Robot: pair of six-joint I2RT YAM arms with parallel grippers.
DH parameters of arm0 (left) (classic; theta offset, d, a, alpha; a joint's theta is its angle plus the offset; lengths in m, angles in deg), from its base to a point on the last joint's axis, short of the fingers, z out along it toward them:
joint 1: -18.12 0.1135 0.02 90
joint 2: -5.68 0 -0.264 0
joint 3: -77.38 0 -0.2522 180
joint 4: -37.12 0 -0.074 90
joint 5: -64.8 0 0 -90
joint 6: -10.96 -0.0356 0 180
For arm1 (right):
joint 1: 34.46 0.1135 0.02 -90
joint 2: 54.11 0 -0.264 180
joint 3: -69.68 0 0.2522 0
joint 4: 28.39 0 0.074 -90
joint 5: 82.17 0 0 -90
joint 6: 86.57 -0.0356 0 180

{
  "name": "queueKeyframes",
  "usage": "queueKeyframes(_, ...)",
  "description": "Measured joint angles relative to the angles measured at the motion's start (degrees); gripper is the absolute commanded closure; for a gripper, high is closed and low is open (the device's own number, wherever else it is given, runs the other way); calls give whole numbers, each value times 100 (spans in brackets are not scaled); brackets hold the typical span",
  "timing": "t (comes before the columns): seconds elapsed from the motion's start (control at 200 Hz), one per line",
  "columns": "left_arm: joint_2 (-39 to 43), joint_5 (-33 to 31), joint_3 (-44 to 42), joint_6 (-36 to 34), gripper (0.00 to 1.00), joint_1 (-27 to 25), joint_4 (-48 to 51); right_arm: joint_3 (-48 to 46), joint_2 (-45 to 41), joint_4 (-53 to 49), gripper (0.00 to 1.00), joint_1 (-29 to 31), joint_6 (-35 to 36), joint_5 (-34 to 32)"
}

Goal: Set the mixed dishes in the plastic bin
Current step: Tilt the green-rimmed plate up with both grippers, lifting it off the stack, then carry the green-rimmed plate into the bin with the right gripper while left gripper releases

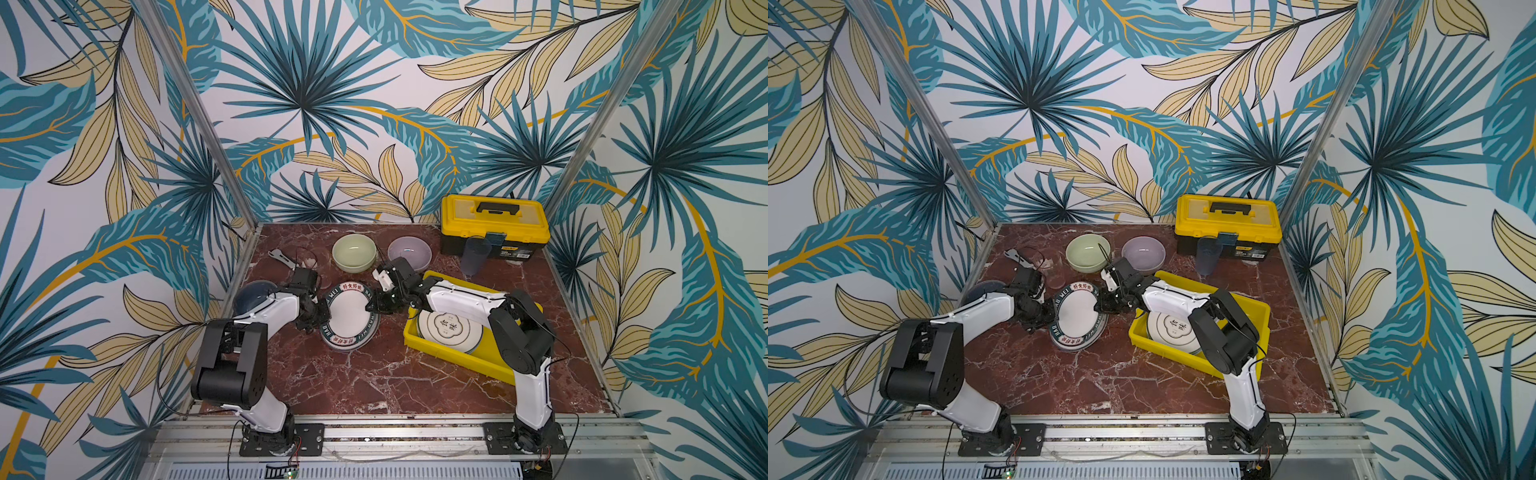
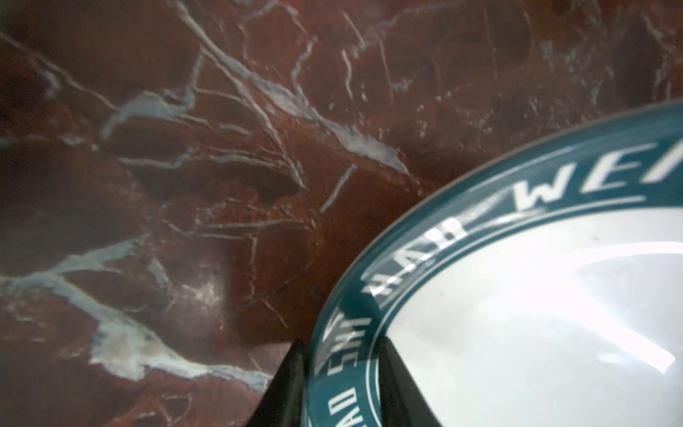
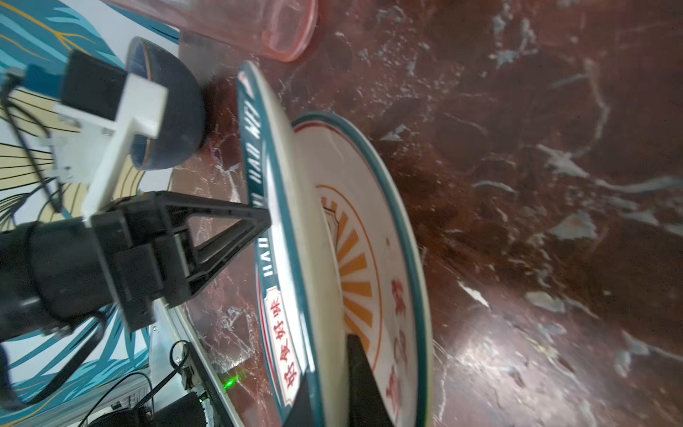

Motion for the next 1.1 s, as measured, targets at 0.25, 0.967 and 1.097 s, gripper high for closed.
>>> queueKeyframes(0.25,748,-37,9,105,46,-15,511,-2,-129,59,100,-7,2,221)
queueKeyframes(0.967,1853,330,577,15,30,-44,761,-1405,-3552,-1143,100,-1228,518,-752)
queueKeyframes(1.097,1851,332,577,-48,30,-44,754,-1862,-4367,-1596,100,-1589,560,-1241)
